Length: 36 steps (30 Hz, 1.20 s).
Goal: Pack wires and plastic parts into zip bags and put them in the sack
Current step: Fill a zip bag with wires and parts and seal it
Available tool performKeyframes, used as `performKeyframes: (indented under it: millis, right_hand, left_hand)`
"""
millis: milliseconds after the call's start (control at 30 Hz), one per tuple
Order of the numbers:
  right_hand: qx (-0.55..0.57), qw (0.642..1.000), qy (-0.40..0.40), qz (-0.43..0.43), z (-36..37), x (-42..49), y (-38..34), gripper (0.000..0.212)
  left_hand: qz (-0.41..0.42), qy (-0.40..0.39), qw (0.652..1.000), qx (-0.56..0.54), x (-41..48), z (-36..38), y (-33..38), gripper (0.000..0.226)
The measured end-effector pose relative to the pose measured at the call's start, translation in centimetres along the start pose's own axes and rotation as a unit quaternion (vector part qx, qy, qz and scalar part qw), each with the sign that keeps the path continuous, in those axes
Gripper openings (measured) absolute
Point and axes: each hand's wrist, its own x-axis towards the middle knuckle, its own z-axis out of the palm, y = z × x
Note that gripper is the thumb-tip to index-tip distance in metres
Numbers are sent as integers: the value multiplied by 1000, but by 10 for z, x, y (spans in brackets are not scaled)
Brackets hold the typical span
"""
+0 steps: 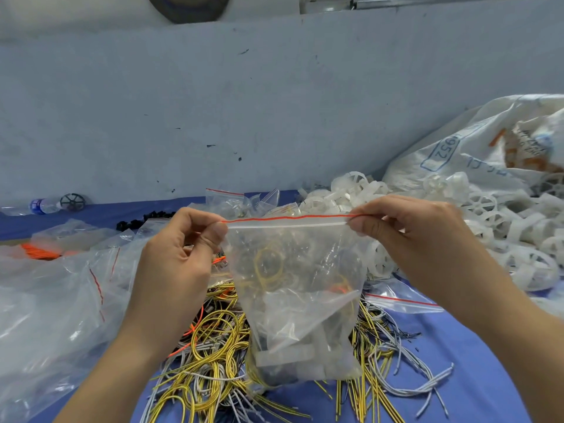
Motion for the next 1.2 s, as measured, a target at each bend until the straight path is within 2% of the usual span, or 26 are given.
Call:
performKeyframes:
  millis: [233,367,433,500,567,667,733,833,967,1067,1200]
  right_hand:
    - [22,998,-22,-53,3,-3,7,20]
    - [34,999,-18,-29,7,-3,9,19]
    - [38,999,-13,-19,8,-3,9,20]
    - [44,999,-16,-11,11,-2,7,19]
    - [47,999,-21,-1,12,-3,5,17]
    - [50,998,-24,0,16,-2,2,13]
    - [56,998,-19,0,17,-1,2,13]
    - [109,993,3,35,18,-3,9,14]
    - [283,952,-9,115,21,-6,17,8]
    - [338,931,-22,137,26,-7,21,9]
    - [385,911,-14,149,31,-9,20,10]
  left_hand:
    - [-30,-19,999,-29,4,-3,-9,10]
    - [-41,-33,998,-27,5,-3,-10,8]
    - [-43,-39,998,-8,5,-4,-7,7]
    - [-3,-52,995,82,5,-6,-2,9]
    - [106,-78,967,216,8,2,13,25]
    - [234,-166,903,320,14,31,44,49]
    - [258,-224,865,368,20,55,61,51]
    - [252,-278,833,406,34,76,66,53]
    - [228,-303,839,391,49,84,64,48]
    - [256,-278,820,431,49,83,60,38]
    - [300,-236,811,443,41,80,55,38]
